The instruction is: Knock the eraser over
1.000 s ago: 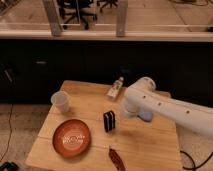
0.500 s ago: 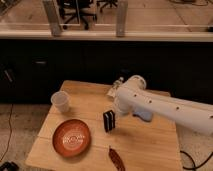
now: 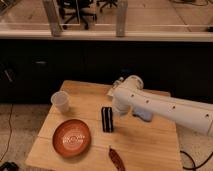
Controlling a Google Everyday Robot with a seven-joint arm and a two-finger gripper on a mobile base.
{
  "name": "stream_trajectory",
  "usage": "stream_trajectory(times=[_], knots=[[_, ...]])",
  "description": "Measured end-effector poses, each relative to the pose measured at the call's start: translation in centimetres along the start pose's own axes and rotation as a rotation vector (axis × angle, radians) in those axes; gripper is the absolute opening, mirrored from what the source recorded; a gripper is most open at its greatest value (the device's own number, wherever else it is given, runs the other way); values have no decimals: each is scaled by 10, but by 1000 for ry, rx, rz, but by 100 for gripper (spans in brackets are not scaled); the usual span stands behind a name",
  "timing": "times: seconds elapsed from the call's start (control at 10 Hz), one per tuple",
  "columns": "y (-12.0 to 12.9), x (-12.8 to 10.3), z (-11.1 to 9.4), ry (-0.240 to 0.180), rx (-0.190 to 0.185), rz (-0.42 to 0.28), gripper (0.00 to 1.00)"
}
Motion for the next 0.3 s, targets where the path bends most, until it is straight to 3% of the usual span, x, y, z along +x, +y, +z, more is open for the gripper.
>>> stream_trajectory(times=[0.3], knots=[[-5,-4,3,1,1,-4,5]])
